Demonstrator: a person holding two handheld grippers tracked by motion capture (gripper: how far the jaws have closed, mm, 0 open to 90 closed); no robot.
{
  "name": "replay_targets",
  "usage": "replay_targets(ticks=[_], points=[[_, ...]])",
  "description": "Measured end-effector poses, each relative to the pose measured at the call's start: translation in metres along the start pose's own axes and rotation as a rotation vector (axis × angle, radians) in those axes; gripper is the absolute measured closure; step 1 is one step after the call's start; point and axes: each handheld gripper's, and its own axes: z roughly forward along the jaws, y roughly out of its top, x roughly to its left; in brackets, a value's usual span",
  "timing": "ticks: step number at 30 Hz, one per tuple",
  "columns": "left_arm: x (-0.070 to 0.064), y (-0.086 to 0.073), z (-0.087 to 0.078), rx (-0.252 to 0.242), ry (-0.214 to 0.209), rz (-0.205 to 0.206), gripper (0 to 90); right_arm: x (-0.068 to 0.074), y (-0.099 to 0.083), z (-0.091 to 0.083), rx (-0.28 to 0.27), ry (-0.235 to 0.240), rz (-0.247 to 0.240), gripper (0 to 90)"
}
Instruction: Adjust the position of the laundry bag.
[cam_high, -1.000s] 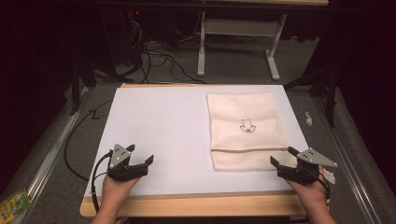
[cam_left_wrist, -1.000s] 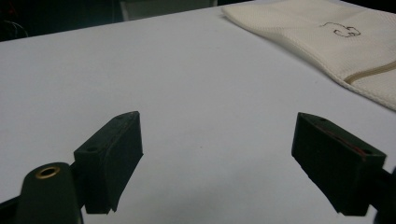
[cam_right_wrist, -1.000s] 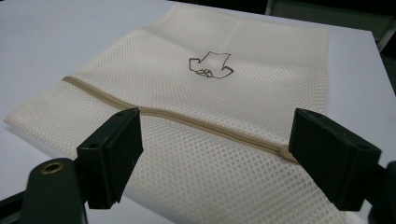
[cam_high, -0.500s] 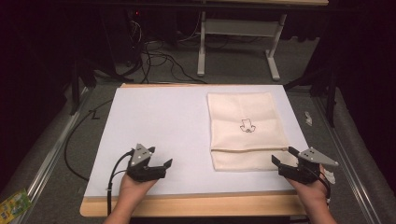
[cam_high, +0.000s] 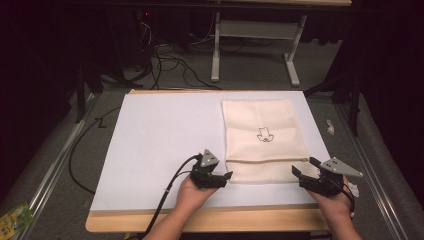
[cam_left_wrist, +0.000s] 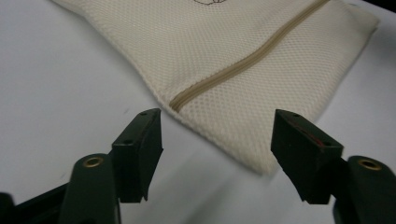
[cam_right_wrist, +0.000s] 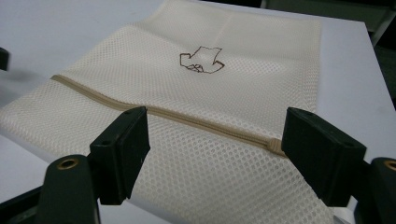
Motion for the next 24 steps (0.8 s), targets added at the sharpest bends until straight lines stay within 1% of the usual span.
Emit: replay_targets(ticks=[1,2,3,4,5,6,7,8,9,10,11,13,16,17,18,20,21,22,23,24], points=[[0.000,0.000,0.000,0.000,0.000,0.000,38.1,0.000,0.000,0.000,0.000,0.000,0.000,23.9],[-0.002,0.005,0.016,0.046,0.017,-0.011,40.3,0.000,-0.001,-0.001,0.003,-0.003,0.004,24.0],[-0.002,0.007,0.023,0.068,0.027,-0.022,42.6,0.000,-0.001,-0.001,0.001,-0.004,0.003,24.1],[-0.004,0.008,0.028,0.090,0.046,-0.018,46.5,-0.001,-0.001,-0.002,-0.001,-0.004,0.000,24.2],[-0.004,0.008,0.028,0.090,0.046,-0.018,52.9,-0.001,-0.001,-0.002,-0.001,-0.004,0.000,24.2],[-0.009,0.009,0.028,0.089,0.114,0.041,61.2,-0.001,-0.001,-0.002,0.001,-0.007,0.005,24.4],[-0.009,0.009,0.028,0.089,0.114,0.041,69.4,-0.001,-0.001,-0.002,0.001,-0.007,0.005,24.4],[-0.010,0.006,0.026,0.088,0.113,0.065,78.2,-0.003,-0.001,-0.002,0.002,-0.008,0.010,24.6],[-0.010,0.006,0.026,0.088,0.113,0.065,83.4,-0.003,-0.001,-0.002,0.002,-0.008,0.010,24.6],[-0.010,0.004,0.022,0.086,0.103,0.080,86.2,-0.004,-0.002,-0.002,0.005,-0.014,0.010,25.0],[-0.010,0.003,0.020,0.087,0.101,0.087,87.1,-0.005,-0.002,-0.002,0.009,-0.018,0.019,25.0],[-0.008,-0.001,0.014,0.090,0.093,0.078,87.4,-0.006,-0.002,-0.003,0.006,-0.022,0.030,25.4],[-0.001,-0.008,-0.002,0.102,0.104,0.067,87.7,-0.006,-0.002,-0.005,-0.001,-0.022,0.034,25.7],[-0.001,-0.008,-0.002,0.102,0.104,0.067,87.7,-0.006,-0.001,-0.005,-0.001,-0.021,0.036,25.7],[0.007,-0.015,-0.017,0.107,0.118,0.053,87.7,-0.006,-0.001,-0.005,-0.002,-0.020,0.033,25.8],[0.014,-0.024,-0.033,0.109,0.132,0.031,87.8,-0.006,-0.001,-0.004,-0.003,-0.016,0.031,26.3],[0.014,-0.024,-0.033,0.109,0.132,0.031,87.7,-0.006,-0.001,-0.004,-0.003,-0.016,0.031,26.3],[0.019,-0.035,-0.047,0.117,0.140,0.013,87.7,-0.005,-0.001,-0.004,0.001,-0.011,0.031,27.6],[0.020,-0.041,-0.053,0.118,0.141,0.011,87.8,-0.004,-0.001,-0.003,0.002,-0.004,0.030,28.4],[0.020,-0.041,-0.053,0.118,0.141,0.011,87.7,-0.004,-0.001,-0.003,0.002,-0.004,0.030,28.4]])
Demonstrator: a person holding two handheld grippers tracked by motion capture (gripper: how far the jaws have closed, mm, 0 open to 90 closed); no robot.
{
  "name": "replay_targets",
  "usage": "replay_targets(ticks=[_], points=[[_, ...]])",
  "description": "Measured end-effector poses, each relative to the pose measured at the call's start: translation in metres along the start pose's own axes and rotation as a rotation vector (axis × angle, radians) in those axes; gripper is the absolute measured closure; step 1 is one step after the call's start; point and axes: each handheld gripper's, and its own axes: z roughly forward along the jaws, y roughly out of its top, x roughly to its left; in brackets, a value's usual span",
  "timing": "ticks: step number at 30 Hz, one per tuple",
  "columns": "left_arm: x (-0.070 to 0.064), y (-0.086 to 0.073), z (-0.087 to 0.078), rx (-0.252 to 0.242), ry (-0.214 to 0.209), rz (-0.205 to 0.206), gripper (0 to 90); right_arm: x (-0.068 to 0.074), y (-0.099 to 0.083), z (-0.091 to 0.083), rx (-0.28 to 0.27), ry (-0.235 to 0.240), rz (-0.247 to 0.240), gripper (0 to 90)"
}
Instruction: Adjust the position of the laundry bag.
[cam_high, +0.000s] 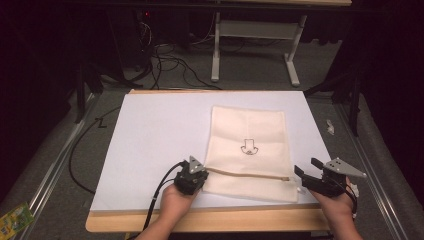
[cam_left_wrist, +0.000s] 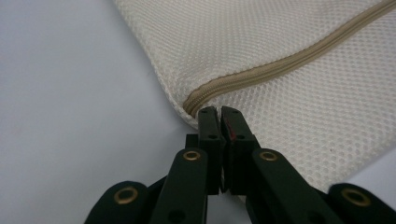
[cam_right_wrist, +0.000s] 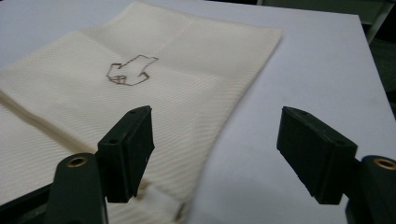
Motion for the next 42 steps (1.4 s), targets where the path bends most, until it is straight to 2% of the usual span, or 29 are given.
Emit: replay_targets(ticks=[1,2,5,6,9,10,11,12,13,15,16,17,18,19,20,21,22,25,29,32,34,35,36,37,38,40,41,42], points=[[0.003,-0.010,-0.008,-0.016,-0.013,-0.022,87.6,0.001,0.000,0.001,0.006,0.005,-0.001,29.3],[0.003,-0.012,-0.010,-0.021,-0.022,-0.032,87.6,0.001,0.000,0.001,0.009,0.007,-0.004,30.7],[0.001,-0.013,-0.012,-0.018,-0.029,-0.024,87.5,0.003,0.001,0.002,0.014,0.017,0.000,34.9],[0.000,-0.013,-0.011,-0.017,-0.026,-0.009,87.4,0.005,0.001,0.003,0.027,0.026,-0.003,42.5],[-0.001,-0.013,-0.010,-0.017,-0.029,-0.010,87.4,0.008,-0.001,0.007,0.072,0.023,0.002,47.1],[0.000,-0.012,-0.010,-0.017,-0.031,-0.005,87.3,0.008,-0.003,0.014,0.102,0.066,0.027,50.1],[0.000,-0.012,-0.010,-0.017,-0.031,-0.005,87.3,0.009,-0.004,0.018,0.118,0.083,0.042,50.3],[0.000,-0.013,-0.010,-0.017,-0.031,-0.004,87.3,0.009,-0.004,0.018,0.118,0.083,0.042,50.3],[0.000,-0.012,-0.010,-0.016,-0.028,0.002,87.3,0.011,-0.005,0.026,0.141,0.113,0.063,50.1],[-0.001,-0.012,-0.010,-0.013,-0.026,0.011,87.4,0.013,-0.005,0.030,0.157,0.115,0.063,50.1],[-0.001,-0.012,-0.010,-0.013,-0.024,0.017,87.3,0.016,-0.005,0.039,0.195,0.111,0.056,50.3],[-0.001,-0.012,-0.010,-0.013,-0.023,0.019,87.3,0.016,-0.005,0.039,0.195,0.111,0.056,50.3],[-0.001,-0.012,-0.010,-0.015,-0.025,0.018,87.3,0.020,-0.006,0.048,0.242,0.112,0.049,55.4],[-0.001,-0.012,-0.010,-0.015,-0.025,0.018,87.3,0.020,-0.006,0.048,0.242,0.112,0.049,55.4],[0.000,-0.012,-0.009,-0.016,-0.025,0.018,87.4,0.026,-0.006,0.054,0.264,0.095,-0.004,74.6],[0.000,-0.012,-0.009,-0.016,-0.026,0.018,87.4,0.026,-0.006,0.054,0.264,0.095,-0.004,74.6],[0.001,-0.012,-0.010,-0.015,-0.028,0.021,87.4,0.030,-0.002,0.056,0.272,0.079,-0.024,87.8],[0.002,-0.013,-0.012,-0.015,-0.030,0.017,87.4,0.030,0.003,0.061,0.271,0.075,-0.022,88.7],[0.006,-0.018,-0.022,-0.024,-0.013,0.005,87.4,0.038,0.016,0.085,0.281,0.079,-0.067,88.7],[0.015,-0.022,-0.026,-0.026,0.011,-0.020,86.8,0.046,0.022,0.097,0.280,0.091,-0.089,86.9],[0.017,-0.023,-0.026,-0.026,0.011,-0.032,82.9,0.048,0.024,0.094,0.249,0.094,-0.082,76.3],[0.020,-0.024,-0.027,-0.029,0.008,-0.039,82.9,0.048,0.024,0.094,0.249,0.094,-0.082,76.3],[0.021,-0.024,-0.027,-0.042,0.007,-0.041,75.4,0.044,0.027,0.081,0.211,0.098,-0.064,71.9],[0.021,-0.023,-0.028,-0.053,0.007,-0.040,75.4,0.044,0.027,0.081,0.211,0.098,-0.064,71.9],[0.020,-0.022,-0.031,-0.081,-0.009,-0.032,68.0,0.039,0.028,0.064,0.182,0.092,-0.042,70.6],[0.017,-0.019,-0.034,-0.121,-0.025,-0.017,61.6,0.034,0.022,0.045,0.175,0.096,-0.035,70.7],[0.017,-0.019,-0.034,-0.121,-0.025,-0.017,58.4,0.034,0.022,0.045,0.175,0.096,-0.035,70.7],[0.014,-0.017,-0.036,-0.159,-0.030,0.000,55.5,0.033,0.013,0.031,0.190,0.091,-0.056,71.2]])
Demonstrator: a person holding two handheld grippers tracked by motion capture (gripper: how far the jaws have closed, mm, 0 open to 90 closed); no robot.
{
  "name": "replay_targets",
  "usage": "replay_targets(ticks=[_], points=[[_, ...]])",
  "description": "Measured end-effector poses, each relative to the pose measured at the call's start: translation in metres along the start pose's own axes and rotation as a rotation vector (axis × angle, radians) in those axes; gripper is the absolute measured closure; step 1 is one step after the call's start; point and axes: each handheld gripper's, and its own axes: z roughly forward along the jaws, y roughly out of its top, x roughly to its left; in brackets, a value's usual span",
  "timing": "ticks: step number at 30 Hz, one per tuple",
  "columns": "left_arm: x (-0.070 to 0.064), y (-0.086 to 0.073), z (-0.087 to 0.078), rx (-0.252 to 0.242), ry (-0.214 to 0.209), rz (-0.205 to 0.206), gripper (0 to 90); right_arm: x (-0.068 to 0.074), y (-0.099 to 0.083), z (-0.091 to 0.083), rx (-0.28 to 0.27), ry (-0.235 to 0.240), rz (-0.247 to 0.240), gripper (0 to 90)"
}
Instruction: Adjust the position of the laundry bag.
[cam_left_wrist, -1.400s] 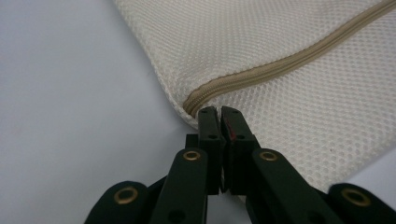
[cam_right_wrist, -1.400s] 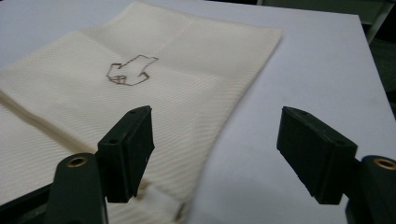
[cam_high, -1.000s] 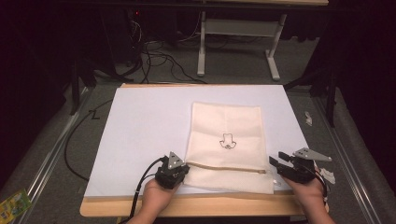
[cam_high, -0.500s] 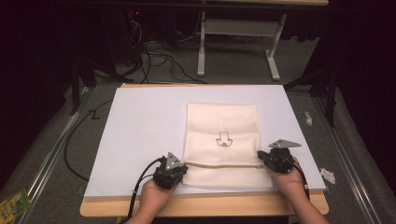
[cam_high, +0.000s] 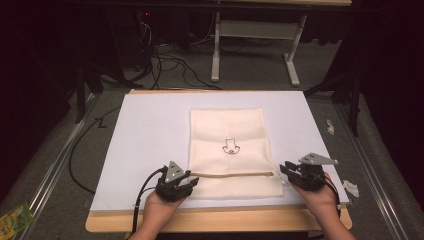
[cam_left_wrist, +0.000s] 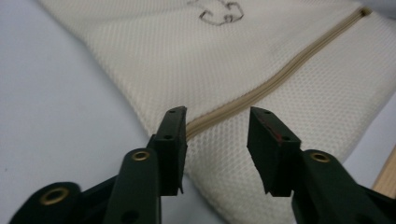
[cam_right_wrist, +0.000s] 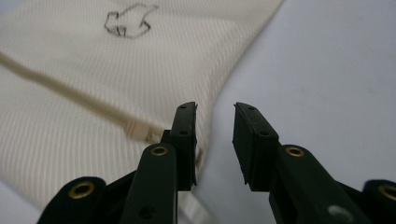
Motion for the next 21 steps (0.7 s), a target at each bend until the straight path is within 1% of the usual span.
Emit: replay_targets(ticks=[1,2,3,5,7,8,10,11,13,15,18,19,20,21], points=[[0.000,0.000,0.000,0.000,0.000,0.000,53.2,0.000,-0.005,-0.003,0.008,-0.002,0.000,72.6],[-0.002,0.002,0.001,-0.014,0.007,0.018,51.8,-0.001,-0.009,-0.005,0.017,0.004,0.009,74.9],[-0.003,0.003,0.002,-0.015,0.008,0.018,50.4,-0.001,-0.011,-0.004,0.020,0.008,0.015,77.3],[-0.003,0.004,0.005,-0.020,0.008,0.013,48.0,-0.003,-0.009,-0.002,0.020,0.013,0.025,89.2],[-0.003,0.005,0.006,-0.025,0.008,0.011,46.7,-0.004,-0.005,0.003,0.014,0.037,0.035,90.0],[-0.003,0.006,0.007,-0.033,0.007,0.014,46.4,-0.004,-0.003,0.006,0.021,0.042,0.042,90.0],[-0.002,0.006,0.008,-0.031,0.008,0.021,46.3,-0.004,-0.002,0.012,0.020,0.051,0.059,89.7],[-0.002,0.006,0.008,-0.028,0.008,0.021,46.3,-0.002,-0.003,0.014,0.026,0.051,0.061,83.9],[-0.001,0.006,0.008,-0.024,0.010,0.021,46.3,0.001,-0.004,0.019,0.053,0.049,0.054,76.7],[-0.001,0.006,0.008,-0.024,0.011,0.023,46.2,0.003,-0.006,0.022,0.066,0.038,0.046,72.2],[-0.002,0.006,0.005,-0.034,0.004,0.019,45.8,0.002,-0.007,0.025,0.091,0.046,0.067,65.6],[-0.002,0.006,0.005,-0.034,0.004,0.019,45.7,0.002,-0.007,0.025,0.091,0.046,0.067,65.6],[-0.002,0.006,0.003,-0.034,0.000,0.018,45.7,0.003,-0.009,0.028,0.113,0.056,0.075,64.4],[-0.002,0.006,0.003,-0.033,0.000,0.018,45.6,0.002,-0.010,0.029,0.108,0.058,0.069,64.4]])
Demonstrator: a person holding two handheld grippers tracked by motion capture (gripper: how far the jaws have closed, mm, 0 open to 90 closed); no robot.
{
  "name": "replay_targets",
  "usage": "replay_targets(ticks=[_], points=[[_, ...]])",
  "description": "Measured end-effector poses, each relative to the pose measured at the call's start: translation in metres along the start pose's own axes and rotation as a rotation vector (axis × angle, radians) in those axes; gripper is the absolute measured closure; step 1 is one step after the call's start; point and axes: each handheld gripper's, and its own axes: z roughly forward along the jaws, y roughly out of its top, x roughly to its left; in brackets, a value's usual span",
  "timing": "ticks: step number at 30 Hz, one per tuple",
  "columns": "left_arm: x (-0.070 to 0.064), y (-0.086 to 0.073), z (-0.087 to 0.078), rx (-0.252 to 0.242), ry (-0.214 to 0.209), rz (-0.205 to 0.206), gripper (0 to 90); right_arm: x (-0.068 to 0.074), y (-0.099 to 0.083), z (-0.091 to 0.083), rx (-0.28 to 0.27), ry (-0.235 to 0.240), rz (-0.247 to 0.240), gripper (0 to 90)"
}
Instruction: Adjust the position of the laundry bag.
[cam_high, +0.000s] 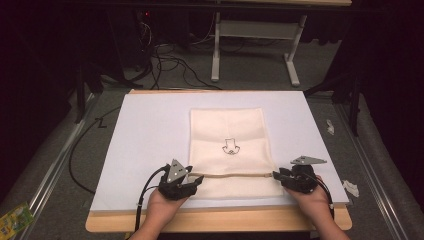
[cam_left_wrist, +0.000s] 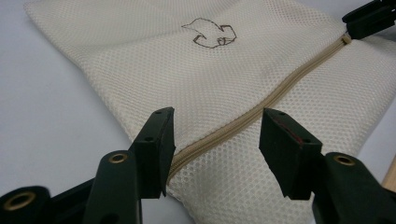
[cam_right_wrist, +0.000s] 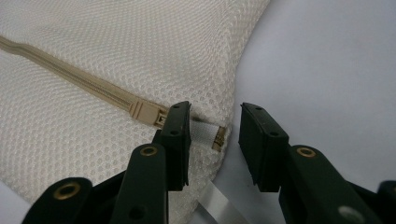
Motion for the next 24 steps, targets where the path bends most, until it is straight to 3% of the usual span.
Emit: replay_targets(ticks=[7,16,19,24], points=[[0.000,0.000,0.003,0.007,-0.007,-0.008,45.5,0.003,-0.002,0.001,-0.007,-0.010,-0.003,66.3],[-0.001,0.001,0.001,-0.003,-0.016,-0.016,45.1,0.004,-0.001,0.002,-0.001,0.012,-0.018,81.6],[-0.002,0.002,0.000,-0.010,-0.024,-0.020,45.1,0.007,0.000,0.000,-0.011,0.011,-0.063,84.8],[-0.003,0.002,0.000,-0.013,-0.027,-0.020,43.8,0.007,0.003,-0.009,-0.064,0.031,-0.076,84.9]])
